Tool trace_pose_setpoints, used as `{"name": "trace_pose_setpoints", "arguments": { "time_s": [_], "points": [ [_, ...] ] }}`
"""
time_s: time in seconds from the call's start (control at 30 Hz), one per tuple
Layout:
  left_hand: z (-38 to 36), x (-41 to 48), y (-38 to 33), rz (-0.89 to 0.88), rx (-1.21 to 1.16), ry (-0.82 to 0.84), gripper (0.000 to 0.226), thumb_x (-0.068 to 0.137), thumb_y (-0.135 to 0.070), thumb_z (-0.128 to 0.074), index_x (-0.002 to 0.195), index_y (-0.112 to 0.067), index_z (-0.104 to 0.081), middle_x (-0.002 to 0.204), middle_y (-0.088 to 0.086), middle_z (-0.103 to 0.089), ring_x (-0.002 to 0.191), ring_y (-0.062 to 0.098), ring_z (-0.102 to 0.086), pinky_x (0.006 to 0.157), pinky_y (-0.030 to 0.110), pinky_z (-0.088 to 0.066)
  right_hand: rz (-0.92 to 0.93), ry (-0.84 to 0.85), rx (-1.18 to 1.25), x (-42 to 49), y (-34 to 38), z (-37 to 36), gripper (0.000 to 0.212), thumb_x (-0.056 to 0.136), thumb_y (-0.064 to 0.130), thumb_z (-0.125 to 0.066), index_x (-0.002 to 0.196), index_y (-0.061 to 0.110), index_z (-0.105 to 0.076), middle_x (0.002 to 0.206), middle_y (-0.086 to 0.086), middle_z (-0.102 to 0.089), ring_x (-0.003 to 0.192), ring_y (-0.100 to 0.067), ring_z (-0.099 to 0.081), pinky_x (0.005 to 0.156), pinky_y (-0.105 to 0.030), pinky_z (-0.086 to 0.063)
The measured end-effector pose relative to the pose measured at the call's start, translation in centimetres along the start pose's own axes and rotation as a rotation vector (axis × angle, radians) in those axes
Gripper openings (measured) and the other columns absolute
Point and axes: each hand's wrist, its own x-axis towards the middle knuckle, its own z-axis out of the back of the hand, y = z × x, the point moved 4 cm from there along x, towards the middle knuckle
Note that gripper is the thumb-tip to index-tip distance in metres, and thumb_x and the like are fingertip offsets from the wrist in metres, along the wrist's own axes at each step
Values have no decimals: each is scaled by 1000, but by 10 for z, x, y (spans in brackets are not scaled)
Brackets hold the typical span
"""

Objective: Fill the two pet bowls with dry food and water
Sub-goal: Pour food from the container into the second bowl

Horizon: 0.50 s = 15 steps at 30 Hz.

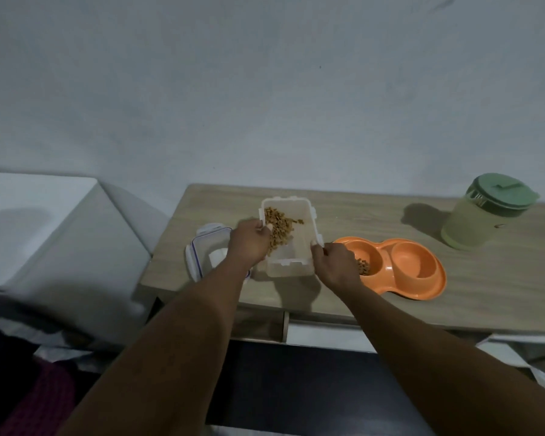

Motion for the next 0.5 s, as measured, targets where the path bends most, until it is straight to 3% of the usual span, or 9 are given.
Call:
{"name": "trace_pose_setpoints", "arguments": {
  "time_s": [0.07, 0.13, 0.23, 0.37, 0.5],
  "points": [
    [-10, -1, 6, 4, 37, 45, 25, 98, -27, -52, 83, -11, -65, 87, 12, -65, 92, 35, -65, 81, 33, -52, 13, -43, -93, 0, -3, -6, 49, 103, 42, -40, 72, 12, -62, 76, -11, -67, 77, -36, -65, 79, -46, -55],
    [-20, -2, 12, 13, 2, 91, 27, 98, -21, -46, 114, -17, -68, 112, 9, -69, 106, 31, -62, 87, 34, -47, -3, -87, -115, 2, -6, -10, 47, 105, 39, -41, 74, 10, -61, 76, -11, -62, 78, -36, -62, 77, -41, -50],
    [-26, -6, 19, 20, -31, 107, 45, 102, -21, -41, 145, -26, -51, 138, 4, -61, 122, 29, -57, 96, 30, -43, -30, -73, -99, 4, -10, -18, 44, 106, 35, -43, 80, 7, -63, 75, -10, -60, 75, -32, -59, 67, -34, -39],
    [-32, -4, 32, 24, 8, 152, 47, 104, -24, -40, 151, -29, -42, 144, 3, -56, 127, 28, -54, 97, 27, -40, -67, -61, -85, 8, -20, -28, 46, 105, 33, -47, 91, -2, -71, 83, -15, -67, 76, -30, -59, 71, -37, -48],
    [-36, -2, 43, 32, 65, 179, 50, 105, -27, -41, 155, -28, -34, 153, 5, -47, 136, 30, -47, 113, 37, -37, -61, -42, -117, 9, -27, -37, 41, 103, 30, -48, 91, -1, -72, 84, -17, -69, 81, -32, -65, 75, -39, -52]
  ]
}}
